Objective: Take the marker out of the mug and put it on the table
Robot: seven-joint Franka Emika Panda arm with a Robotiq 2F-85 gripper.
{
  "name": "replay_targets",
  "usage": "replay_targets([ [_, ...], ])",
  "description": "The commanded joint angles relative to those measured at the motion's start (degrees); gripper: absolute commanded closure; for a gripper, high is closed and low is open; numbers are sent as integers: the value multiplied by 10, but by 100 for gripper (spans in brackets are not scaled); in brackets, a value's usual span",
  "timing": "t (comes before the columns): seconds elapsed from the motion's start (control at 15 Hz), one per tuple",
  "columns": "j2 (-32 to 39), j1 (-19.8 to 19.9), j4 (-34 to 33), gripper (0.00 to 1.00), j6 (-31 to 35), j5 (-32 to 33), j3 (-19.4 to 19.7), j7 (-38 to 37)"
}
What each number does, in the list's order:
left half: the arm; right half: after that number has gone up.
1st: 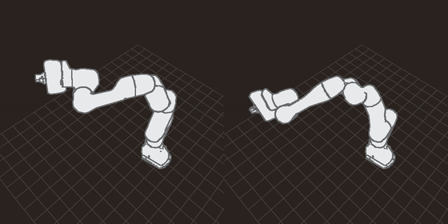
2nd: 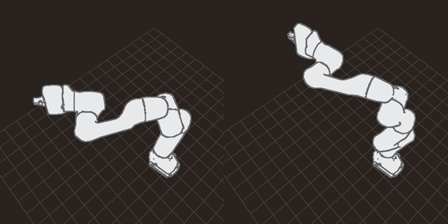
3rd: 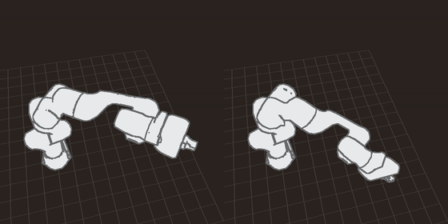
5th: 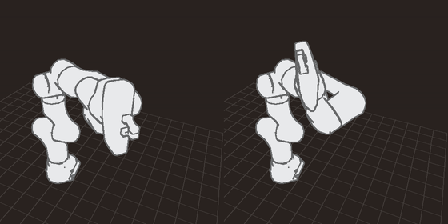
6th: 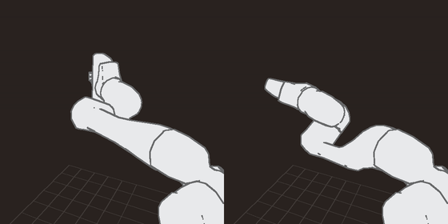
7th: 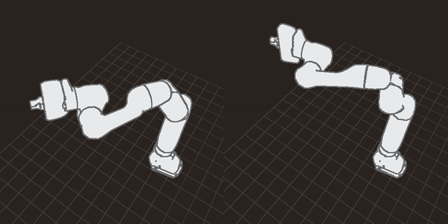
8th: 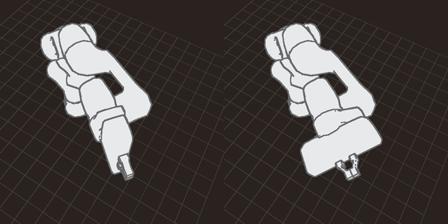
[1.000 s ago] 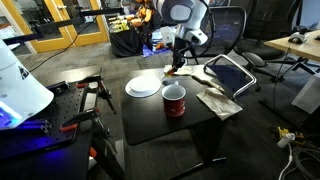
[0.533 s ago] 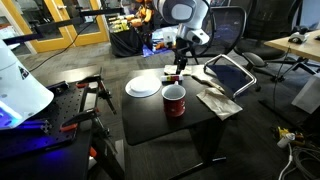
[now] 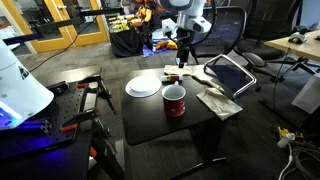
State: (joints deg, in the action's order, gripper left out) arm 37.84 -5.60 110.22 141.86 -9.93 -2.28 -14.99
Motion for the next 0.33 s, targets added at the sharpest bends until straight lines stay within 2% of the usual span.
replay_targets([
  [0.0,-43,-17,52,0,36,11,10,-12],
  [0.07,-12,-4,12,0,11,1,1,0],
  [0.27,-22,-8,26,0,21,3,1,0],
])
